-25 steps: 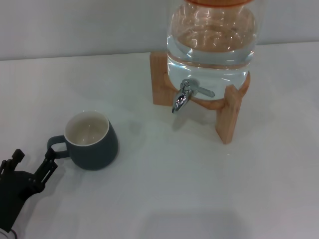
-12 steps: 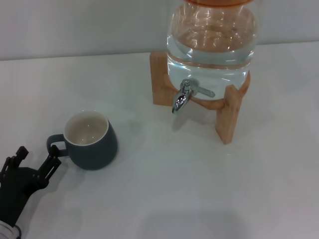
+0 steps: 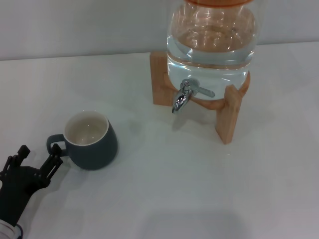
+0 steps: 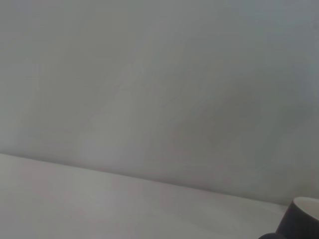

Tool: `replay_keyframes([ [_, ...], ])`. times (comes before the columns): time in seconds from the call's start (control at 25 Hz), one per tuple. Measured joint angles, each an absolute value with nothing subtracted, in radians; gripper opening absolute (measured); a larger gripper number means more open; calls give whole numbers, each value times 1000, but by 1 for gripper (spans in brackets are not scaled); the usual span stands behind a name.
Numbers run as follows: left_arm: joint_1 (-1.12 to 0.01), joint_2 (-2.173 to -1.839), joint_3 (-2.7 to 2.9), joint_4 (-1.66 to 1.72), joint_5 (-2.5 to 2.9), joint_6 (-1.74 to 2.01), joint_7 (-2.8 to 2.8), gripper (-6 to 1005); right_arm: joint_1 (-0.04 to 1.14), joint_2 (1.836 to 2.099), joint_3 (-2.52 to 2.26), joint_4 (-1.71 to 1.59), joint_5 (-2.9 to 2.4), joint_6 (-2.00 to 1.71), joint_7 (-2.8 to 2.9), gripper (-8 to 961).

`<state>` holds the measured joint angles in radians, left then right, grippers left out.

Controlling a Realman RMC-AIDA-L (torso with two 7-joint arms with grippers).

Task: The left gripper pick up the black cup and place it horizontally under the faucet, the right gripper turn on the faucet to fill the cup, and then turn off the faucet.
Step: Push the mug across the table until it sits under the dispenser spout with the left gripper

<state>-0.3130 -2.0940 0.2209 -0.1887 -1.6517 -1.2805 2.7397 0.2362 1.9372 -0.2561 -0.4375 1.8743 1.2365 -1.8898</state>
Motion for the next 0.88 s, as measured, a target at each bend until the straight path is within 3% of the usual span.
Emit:
replay_keyframes([
  [0.88,-329,-2092,221,-194,-1654,-1275,2740,879,236,1937,-256,-440,1874,1236,-1886,841],
])
